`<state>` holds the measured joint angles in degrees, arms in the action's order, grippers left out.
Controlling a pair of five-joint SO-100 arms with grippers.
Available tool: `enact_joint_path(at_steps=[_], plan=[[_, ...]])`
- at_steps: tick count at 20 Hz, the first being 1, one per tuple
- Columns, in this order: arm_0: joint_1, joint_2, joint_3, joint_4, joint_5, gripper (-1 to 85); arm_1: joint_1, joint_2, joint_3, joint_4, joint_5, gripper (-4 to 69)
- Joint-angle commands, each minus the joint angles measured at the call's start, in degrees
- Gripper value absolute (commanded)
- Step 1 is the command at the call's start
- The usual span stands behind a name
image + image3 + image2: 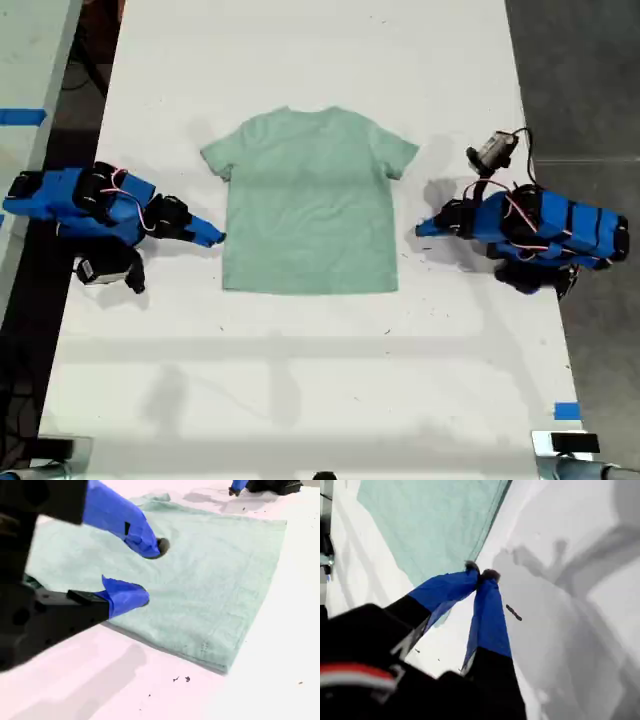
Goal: Fold t shirt
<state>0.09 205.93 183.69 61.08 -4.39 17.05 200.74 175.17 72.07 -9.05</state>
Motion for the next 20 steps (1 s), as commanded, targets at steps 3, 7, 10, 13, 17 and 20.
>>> enact_joint_path(at_steps=[3,7,10,13,17,20], plan=[[0.7,0.44,0.26,0.0,-0.09,11.6,-2.46,0.35,3.25,-0.35,3.69,1.4],[0.7,0.44,0.26,0.0,-0.09,11.6,6.59,-12.74,-13.89,-1.76,-9.67,1.4],[0.7,0.44,0.26,0.0,-0.09,11.6,19.42,-44.91,-39.55,2.55,-20.39,23.7],[0.7,0.44,0.26,0.0,-0.09,11.6,26.63,-68.99,-59.15,3.87,-25.58,31.2],[0.7,0.44,0.26,0.0,-0.09,11.6,34.01,-95.45,-81.56,3.87,-27.77,29.0],[0.7,0.44,0.26,0.0,-0.09,11.6,39.38,-108.54,-88.07,2.02,-27.25,28.5]])
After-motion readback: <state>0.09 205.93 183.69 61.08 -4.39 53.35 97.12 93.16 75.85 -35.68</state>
